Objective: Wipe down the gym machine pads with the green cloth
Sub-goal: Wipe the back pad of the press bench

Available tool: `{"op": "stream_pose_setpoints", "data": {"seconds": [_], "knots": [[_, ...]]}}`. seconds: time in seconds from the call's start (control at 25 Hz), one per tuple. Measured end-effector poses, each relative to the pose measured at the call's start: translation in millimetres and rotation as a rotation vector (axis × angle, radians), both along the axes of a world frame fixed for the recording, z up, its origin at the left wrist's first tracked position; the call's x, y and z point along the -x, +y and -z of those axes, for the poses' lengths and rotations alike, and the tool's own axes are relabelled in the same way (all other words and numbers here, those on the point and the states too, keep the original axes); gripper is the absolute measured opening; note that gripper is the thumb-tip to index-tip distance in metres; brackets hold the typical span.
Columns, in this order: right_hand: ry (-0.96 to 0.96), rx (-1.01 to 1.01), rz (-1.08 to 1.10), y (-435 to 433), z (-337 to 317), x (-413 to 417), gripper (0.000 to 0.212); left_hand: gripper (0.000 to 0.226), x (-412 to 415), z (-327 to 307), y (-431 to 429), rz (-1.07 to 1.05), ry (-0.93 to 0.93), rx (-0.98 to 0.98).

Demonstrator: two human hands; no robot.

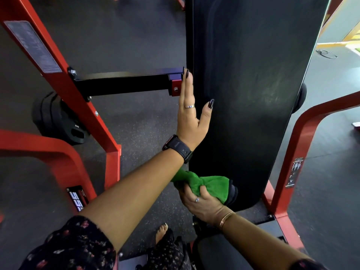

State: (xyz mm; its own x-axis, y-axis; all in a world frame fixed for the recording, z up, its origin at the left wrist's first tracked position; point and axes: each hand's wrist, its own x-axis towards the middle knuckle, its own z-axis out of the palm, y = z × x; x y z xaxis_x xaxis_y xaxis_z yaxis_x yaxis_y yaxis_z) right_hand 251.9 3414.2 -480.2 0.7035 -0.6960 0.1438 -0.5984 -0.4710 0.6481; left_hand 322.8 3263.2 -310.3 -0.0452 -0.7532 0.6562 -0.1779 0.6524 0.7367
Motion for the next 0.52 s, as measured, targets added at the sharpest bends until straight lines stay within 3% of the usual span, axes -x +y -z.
{"op": "stream_pose_setpoints", "data": {"seconds": [0.36,0.52], "knots": [[0.252,-0.283,0.004,24,37,11,0.047,0.065,3,11,7,-0.009,0.046,0.038],[0.347,-0.328,-0.012,25,36,22,0.058,0.065,3,9,7,-0.009,0.047,0.045]]}}
